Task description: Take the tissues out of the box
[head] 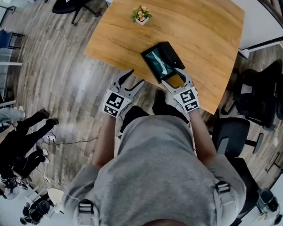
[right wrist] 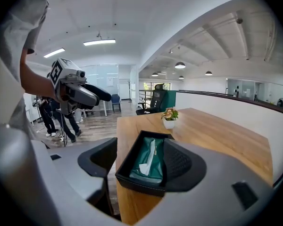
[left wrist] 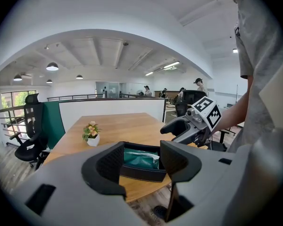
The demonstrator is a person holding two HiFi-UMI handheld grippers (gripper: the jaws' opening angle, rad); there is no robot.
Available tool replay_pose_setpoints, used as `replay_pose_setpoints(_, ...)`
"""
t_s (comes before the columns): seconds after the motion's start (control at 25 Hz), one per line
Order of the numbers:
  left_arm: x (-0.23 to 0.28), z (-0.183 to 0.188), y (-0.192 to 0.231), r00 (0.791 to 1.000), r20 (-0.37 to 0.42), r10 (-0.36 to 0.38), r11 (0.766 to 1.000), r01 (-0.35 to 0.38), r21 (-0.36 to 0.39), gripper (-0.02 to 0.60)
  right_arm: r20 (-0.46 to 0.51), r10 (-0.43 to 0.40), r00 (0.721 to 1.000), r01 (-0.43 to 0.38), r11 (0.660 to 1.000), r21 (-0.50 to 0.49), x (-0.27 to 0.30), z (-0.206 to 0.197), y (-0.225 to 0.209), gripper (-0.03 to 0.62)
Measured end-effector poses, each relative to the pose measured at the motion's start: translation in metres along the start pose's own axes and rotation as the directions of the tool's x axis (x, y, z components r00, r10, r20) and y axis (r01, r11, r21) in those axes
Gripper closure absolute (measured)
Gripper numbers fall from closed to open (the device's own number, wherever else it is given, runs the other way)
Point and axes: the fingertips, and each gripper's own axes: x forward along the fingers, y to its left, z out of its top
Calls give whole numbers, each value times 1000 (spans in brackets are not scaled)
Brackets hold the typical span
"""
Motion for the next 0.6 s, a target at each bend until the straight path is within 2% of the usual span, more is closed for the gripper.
replay_pose_setpoints(0.28, 9, -2, 0, 999, -1, 34, 999, -34, -4, 326, -4, 47, 999, -47, 999, -1, 5, 2, -5, 281)
replay_pose_setpoints(0.6, 20, 13, 8, 998, 11, 57, 998, -57, 8, 327, -17, 51, 999, -51, 999, 10, 10, -6, -23, 283)
